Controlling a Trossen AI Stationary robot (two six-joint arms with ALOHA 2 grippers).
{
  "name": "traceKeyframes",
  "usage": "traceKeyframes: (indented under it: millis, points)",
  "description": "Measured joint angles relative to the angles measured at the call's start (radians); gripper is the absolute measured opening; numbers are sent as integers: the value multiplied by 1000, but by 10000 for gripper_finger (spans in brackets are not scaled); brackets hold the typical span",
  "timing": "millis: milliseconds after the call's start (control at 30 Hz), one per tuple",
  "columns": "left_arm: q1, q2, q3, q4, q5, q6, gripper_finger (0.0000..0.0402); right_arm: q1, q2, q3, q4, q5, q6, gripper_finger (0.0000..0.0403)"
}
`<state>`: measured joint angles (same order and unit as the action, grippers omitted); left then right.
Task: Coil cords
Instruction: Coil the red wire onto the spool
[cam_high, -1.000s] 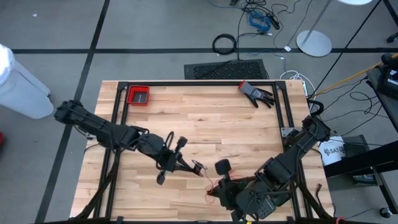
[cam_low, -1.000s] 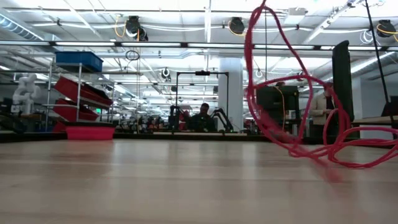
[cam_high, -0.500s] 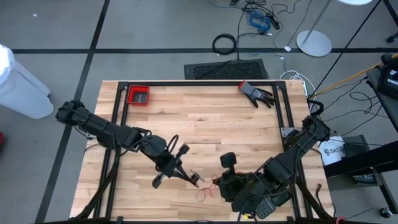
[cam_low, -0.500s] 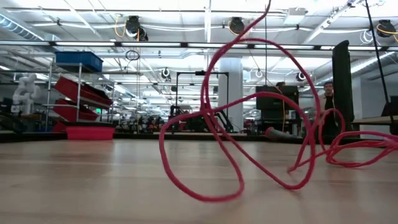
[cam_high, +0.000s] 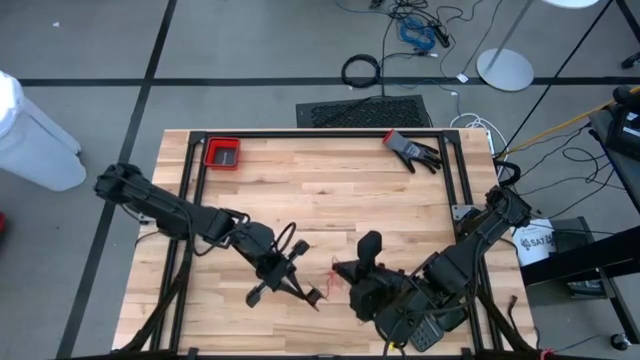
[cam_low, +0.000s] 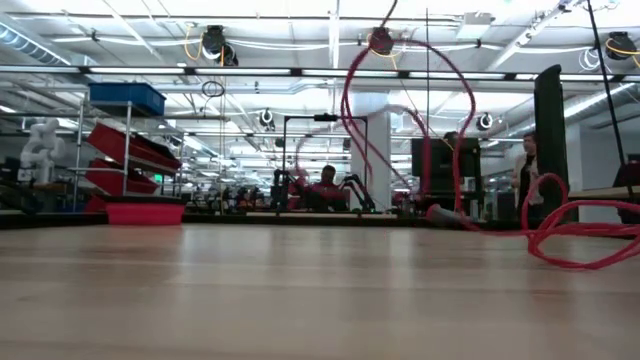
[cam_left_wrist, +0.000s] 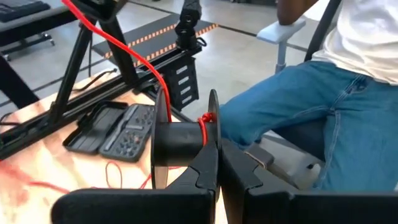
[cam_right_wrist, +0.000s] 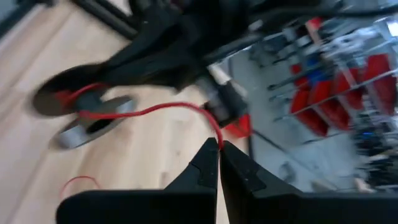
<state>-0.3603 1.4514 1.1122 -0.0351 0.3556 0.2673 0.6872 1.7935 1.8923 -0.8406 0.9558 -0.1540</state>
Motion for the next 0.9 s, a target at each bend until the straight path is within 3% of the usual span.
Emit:
traceKeyframes:
  millis: [267,600,900]
  points:
    - [0,69,30,116,36,8,8,-8,5,0,82,3,-49,0]
    - [-22,133,139,134,36,61,8,-35,9,0,116,-153,-15,0]
    - [-48,133,160,181,36,87,8,-45,10,-1,120,-309,12,0]
